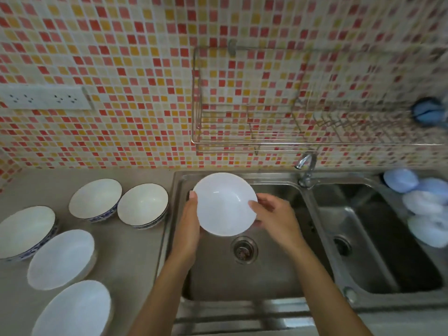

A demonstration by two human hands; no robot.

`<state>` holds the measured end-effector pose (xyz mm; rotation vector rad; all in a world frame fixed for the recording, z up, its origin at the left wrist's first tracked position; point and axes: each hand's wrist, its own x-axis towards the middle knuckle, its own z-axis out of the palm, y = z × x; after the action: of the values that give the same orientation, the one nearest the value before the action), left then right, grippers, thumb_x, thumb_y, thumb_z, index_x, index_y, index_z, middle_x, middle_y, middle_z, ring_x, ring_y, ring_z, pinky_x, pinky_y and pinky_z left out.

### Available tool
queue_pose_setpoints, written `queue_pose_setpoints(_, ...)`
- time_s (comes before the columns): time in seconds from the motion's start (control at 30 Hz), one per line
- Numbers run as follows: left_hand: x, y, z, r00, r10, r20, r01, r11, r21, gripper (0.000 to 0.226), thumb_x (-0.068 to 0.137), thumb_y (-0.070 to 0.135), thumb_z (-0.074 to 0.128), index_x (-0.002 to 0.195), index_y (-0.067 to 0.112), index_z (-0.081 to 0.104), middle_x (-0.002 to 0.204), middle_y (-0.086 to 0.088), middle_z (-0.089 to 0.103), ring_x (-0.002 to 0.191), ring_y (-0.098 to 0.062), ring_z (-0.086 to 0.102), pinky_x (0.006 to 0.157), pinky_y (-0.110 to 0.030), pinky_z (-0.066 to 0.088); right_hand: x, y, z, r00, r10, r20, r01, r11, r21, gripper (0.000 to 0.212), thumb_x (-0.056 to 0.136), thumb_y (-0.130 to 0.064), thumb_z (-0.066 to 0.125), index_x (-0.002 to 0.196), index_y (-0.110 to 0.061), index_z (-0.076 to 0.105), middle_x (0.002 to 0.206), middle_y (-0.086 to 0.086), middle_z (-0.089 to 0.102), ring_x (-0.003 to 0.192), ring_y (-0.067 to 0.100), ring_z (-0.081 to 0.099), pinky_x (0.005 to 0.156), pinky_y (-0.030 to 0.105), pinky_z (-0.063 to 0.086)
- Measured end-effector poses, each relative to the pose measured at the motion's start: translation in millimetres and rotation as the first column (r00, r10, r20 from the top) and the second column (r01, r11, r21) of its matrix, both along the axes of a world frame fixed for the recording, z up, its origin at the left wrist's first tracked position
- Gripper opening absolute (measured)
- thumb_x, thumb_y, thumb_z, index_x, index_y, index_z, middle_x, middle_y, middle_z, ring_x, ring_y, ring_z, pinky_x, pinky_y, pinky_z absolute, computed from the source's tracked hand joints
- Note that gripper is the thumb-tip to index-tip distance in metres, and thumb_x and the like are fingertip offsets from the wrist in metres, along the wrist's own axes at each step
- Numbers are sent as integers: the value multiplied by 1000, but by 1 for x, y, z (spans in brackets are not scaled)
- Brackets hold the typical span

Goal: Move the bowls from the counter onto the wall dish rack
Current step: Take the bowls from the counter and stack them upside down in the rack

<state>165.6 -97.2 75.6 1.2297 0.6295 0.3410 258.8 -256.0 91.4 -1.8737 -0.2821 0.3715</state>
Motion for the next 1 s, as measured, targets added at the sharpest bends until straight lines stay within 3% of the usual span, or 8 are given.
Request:
queue_pose_setpoints(0.17, 21, -21, 34, 995, 61, 76, -59, 998, -26, 34, 96, 56, 29, 98, 55, 63, 114, 7, 68, 106, -19, 64, 90, -47, 53, 58, -26, 47, 857, -128, 500, 171, 984, -41, 29, 93, -26, 59, 121, -18, 66, 118, -6, 68, 101, 0, 58, 85, 5, 43)
queue_pose_setpoints(0.27, 29, -33, 49, 984, 107, 144, -103, 994, -34, 36, 97, 55, 25, 105, 49, 59, 110, 11, 67, 105, -16, 63, 91, -45, 52, 98, -32, 59, 712, -73, 698, 246, 958, -150, 39, 96, -29, 53, 132, -13, 56, 137, 3, 57, 123, 11, 51, 102, 21, 34)
queue_pose_setpoints(0.4, 51, -40, 76, 968, 147, 204, -159, 986, 48, 26, 99, 47, 32, 101, 48, 58, 107, 8, 66, 101, -18, 64, 85, -43, 55, 142, -38, 37, 636, 158, 755, 261, 877, -403, 49, 101, -43, 39, 136, -12, 51, 143, 7, 50, 138, 22, 40, 120, 42, 15)
queue_pose_setpoints(0.5, 75, -38, 96, 951, 124, 283, -173, 973, 153, 22, 94, 56, 40, 109, 52, 55, 121, 5, 60, 114, -24, 59, 93, -51, 51, 150, -39, 21, 536, 133, 834, 316, 884, -345, 48, 102, -42, 33, 131, -12, 58, 135, 6, 58, 132, 20, 48, 121, 42, 16)
queue_pose_setpoints(0.57, 95, -38, 113, 946, 90, 312, -190, 932, 309, 27, 92, 60, 41, 116, 51, 47, 121, 13, 54, 114, -19, 55, 90, -42, 53, 152, -38, 19, 503, 70, 862, 325, 908, -264, 44, 102, -37, 36, 127, -11, 61, 131, 6, 62, 128, 19, 53, 120, 42, 22)
queue_pose_setpoints(0.7, 137, -53, 153, 952, -19, 307, -197, 730, 654, 48, 86, 59, 39, 131, 44, 32, 121, 26, 43, 108, -5, 50, 65, -5, 47, 153, -35, 20, 430, 12, 903, 342, 923, -175, 37, 98, -28, 45, 120, -7, 66, 124, 7, 66, 121, 20, 59, 116, 44, 29)
queue_pose_setpoints(0.83, 183, -55, 162, 975, -85, 206, -143, 471, 870, 65, 90, 51, 54, 145, 32, 25, 150, 4, 29, 127, -10, 35, 89, -18, 41, 155, -35, 17, 384, -31, 923, 337, 935, -109, 35, 96, -24, 46, 113, -4, 69, 117, 10, 69, 114, 21, 63, 115, 46, 32)
queue_pose_setpoints(1.0, 228, -42, 140, 988, -154, -19, 23, 28, 999, 86, 80, 50, 67, 148, 22, 24, 147, -5, 36, 129, -23, 35, 105, -38, 31, 159, -27, 12, 312, -119, 943, 355, 935, 1, 24, 90, -13, 57, 106, -4, 71, 111, 9, 72, 107, 20, 66, 111, 50, 36)
